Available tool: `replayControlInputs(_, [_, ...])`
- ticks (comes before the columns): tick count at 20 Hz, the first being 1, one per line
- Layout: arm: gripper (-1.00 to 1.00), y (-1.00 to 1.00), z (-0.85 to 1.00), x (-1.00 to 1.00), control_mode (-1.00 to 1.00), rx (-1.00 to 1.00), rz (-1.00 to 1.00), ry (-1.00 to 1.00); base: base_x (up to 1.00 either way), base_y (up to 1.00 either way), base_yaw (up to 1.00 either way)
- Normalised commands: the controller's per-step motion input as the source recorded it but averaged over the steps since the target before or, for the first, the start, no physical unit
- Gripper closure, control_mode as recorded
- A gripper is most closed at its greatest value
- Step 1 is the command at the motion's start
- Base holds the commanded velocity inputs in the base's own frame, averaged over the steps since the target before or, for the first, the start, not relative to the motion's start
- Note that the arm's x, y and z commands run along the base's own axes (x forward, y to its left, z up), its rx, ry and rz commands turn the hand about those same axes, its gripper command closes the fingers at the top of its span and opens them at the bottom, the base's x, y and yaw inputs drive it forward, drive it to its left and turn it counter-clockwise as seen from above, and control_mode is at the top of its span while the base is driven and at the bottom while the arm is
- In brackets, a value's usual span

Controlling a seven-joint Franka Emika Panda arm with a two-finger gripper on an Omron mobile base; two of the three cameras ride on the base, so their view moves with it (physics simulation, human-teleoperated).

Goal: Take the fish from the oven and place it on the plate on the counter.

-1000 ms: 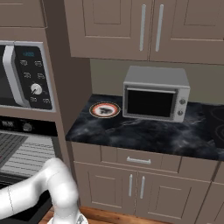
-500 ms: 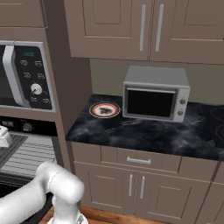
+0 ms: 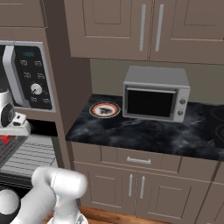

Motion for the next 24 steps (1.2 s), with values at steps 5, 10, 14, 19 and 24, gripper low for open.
replayControlInputs(5, [1.00,-1.00,0.32,0.00,-1.00,0.00,0.11,-0.11,0.00,0.00,0.00])
replayControlInputs(10, [1.00,-1.00,0.29,0.01,-1.00,0.00,0.15,-0.08,0.00,0.00,0.00])
replayControlInputs(14, [1.00,-1.00,0.26,0.19,-1.00,-0.01,0.18,-0.03,0.00,0.00,0.00])
replayControlInputs(19, [1.00,-0.85,0.18,0.45,-1.00,0.00,0.17,0.00,0.00,0.00,0.00])
replayControlInputs(24, [1.00,-0.64,0.18,0.77,-1.00,0.00,0.06,0.00,0.00,0.00,0.00])
